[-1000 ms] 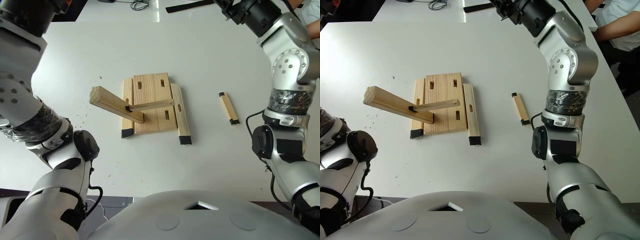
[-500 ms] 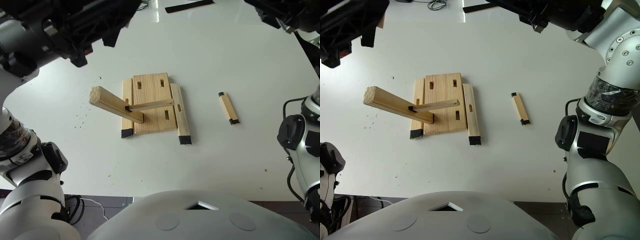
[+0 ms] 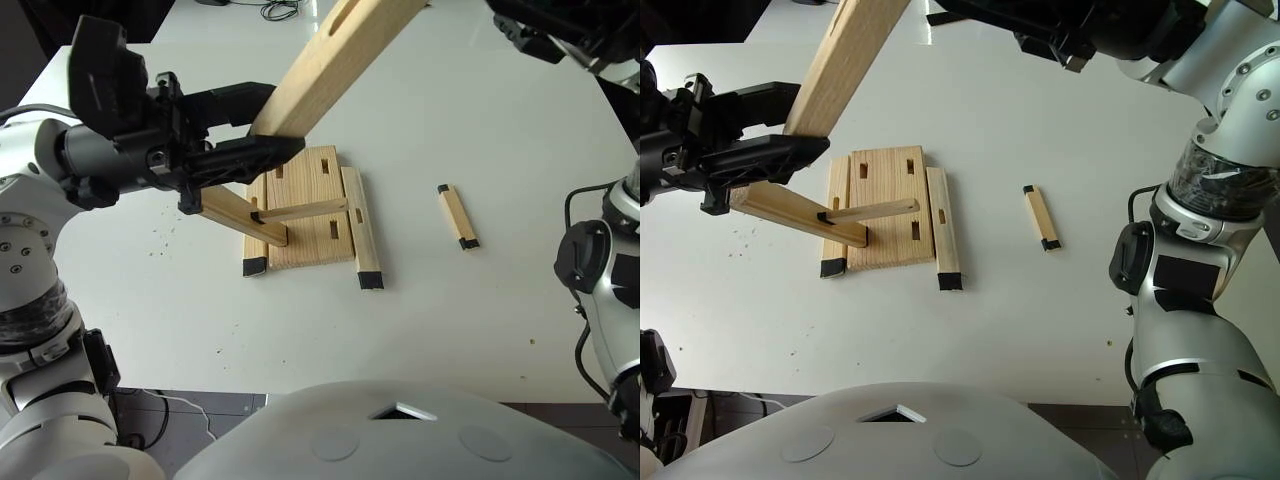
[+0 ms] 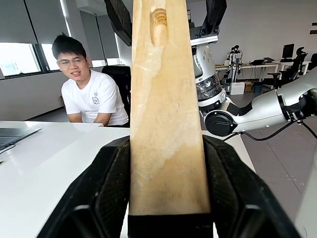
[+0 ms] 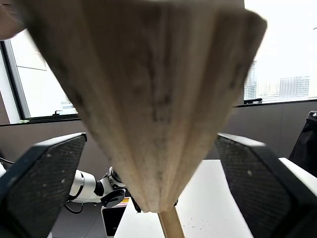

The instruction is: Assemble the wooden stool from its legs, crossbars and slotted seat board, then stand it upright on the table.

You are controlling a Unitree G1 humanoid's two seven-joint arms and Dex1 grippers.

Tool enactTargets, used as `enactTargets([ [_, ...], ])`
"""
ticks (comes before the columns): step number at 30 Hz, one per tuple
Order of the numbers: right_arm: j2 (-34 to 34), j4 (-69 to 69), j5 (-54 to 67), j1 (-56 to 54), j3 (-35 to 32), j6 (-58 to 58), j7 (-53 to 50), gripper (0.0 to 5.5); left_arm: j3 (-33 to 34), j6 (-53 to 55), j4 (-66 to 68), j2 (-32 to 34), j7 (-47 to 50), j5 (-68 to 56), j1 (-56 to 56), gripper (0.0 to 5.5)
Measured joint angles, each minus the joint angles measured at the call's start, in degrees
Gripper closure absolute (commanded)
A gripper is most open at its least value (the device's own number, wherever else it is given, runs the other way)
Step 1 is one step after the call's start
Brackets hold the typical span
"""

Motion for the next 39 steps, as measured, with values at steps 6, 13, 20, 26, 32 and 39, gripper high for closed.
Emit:
enactTargets([
  [6, 0.0, 0.3, 3.1, 0.0, 0.5, 1.3, -1.3, 2.16, -0.8, -2.4, -0.3, 0.6, -1.7, 1.9, 2.8, 3.46],
  [13, 0.1, -0.2, 4.4, 0.0, 1.1, 1.7, -2.6, 3.22, -1.9, -4.1, -1.0, 1.4, -2.8, 2.6, 3.6, 3.46],
  [20, 0.0, -1.4, 4.1, 0.8, 1.6, 0.9, -3.6, 3.38, -2.6, -4.5, -0.6, 1.8, -3.2, 2.8, 3.9, 3.46],
  [26, 0.0, -2.0, 3.1, 1.4, 1.9, -1.5, -4.7, 3.43, -3.9, -5.9, 1.3, 1.2, -2.6, 3.9, 2.6, 3.09],
  [32, 0.2, -3.0, -1.1, 3.5, 1.8, -6.0, -8.3, 3.46, -5.4, -7.5, 6.5, -1.2, 2.5, 7.2, -1.2, 2.14],
  [39, -1.2, -0.2, -13.2, 5.6, 3.4, -13.9, -5.3, 3.48, -4.1, -11.0, 12.0, -0.8, 2.6, 11.9, -2.5, 1.94],
])
